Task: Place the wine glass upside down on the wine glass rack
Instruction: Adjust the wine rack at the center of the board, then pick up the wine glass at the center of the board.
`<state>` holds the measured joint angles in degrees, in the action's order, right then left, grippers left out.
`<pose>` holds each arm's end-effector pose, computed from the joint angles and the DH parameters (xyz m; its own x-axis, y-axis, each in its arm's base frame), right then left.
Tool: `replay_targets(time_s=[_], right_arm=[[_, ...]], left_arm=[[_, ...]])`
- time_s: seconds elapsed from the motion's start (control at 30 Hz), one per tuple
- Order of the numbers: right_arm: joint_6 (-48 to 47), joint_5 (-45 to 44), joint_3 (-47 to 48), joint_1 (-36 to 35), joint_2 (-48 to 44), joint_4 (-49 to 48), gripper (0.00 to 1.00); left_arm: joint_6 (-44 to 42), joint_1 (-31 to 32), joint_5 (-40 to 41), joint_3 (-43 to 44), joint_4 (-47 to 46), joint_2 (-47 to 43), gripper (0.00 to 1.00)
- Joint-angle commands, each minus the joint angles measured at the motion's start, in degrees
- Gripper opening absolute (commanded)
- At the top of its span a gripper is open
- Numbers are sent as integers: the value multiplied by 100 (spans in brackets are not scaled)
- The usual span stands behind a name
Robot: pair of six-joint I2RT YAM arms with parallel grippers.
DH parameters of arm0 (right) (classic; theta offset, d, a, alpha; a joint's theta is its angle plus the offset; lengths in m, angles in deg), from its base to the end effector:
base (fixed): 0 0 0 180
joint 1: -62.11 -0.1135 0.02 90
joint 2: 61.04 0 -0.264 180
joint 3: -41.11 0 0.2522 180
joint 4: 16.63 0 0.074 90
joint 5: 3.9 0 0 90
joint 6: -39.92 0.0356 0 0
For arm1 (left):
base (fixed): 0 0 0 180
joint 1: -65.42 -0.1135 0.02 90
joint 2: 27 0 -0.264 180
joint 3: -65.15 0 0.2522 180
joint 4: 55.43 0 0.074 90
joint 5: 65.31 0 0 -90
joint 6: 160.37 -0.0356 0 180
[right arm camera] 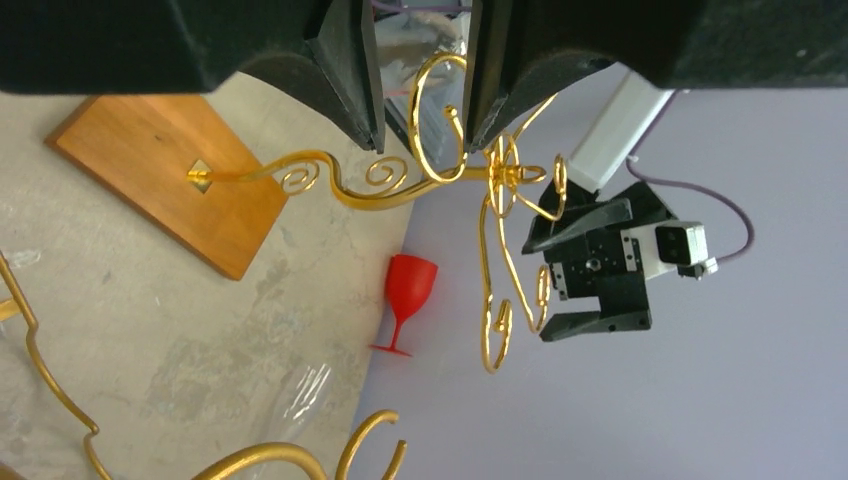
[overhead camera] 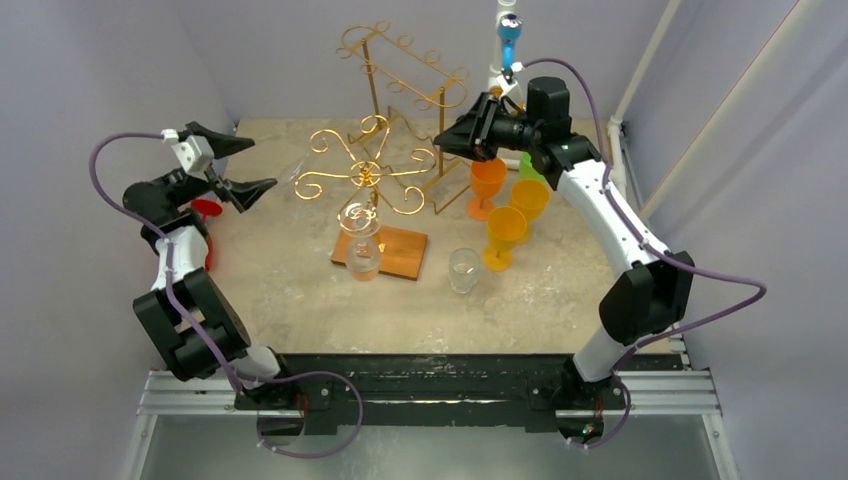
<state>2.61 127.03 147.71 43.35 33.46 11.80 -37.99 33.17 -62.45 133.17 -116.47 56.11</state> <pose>0.3562 0.1456 0.4012 -0.8281 0.3534 -0.4352 -0.2964 0.3830 0.8749 0.2596 0.1218 0.3644 0.2131 0.1029 -0.9716 0.7990 0.5540 0.2339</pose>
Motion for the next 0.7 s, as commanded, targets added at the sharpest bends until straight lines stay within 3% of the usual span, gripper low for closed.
replay_targets(time_s=[0.0, 0.13, 0.2, 0.27, 0.3, 0.33, 0.4, 0.47, 0.67], right_arm=[[-167, -131, 572, 29, 24, -117, 42], [-250, -70, 828, 31, 59, 50, 47], [-411, -95, 915, 27, 40, 251, 51], [-595, -182, 929, 27, -54, 486, 56], [-701, -248, 929, 30, -111, 605, 59], [-773, -312, 903, 30, -170, 701, 66], [-863, -407, 818, 26, -338, 833, 73], [-954, -576, 610, 28, -548, 874, 97], [-1075, -871, 7, 31, -1109, 900, 99]], left_arm=[[-17, -41, 447, 656, 934, 355, 100], [10, -40, 1030, 1302, 2498, 754, 100], [-475, -9, 1489, 1701, 3891, 859, 100], [-2425, 226, 2343, 2547, 6861, 913, 100], [-3745, 502, 3186, 3095, 8455, 1030, 100], [-4470, 841, 3938, 3592, 9396, 1208, 100], [-4427, 1083, 4613, 4025, 9809, 1525, 100], [-4043, 1124, 4802, 4173, 9713, 1764, 100], [-4377, 1736, 5973, 4460, 10236, 2364, 100]])
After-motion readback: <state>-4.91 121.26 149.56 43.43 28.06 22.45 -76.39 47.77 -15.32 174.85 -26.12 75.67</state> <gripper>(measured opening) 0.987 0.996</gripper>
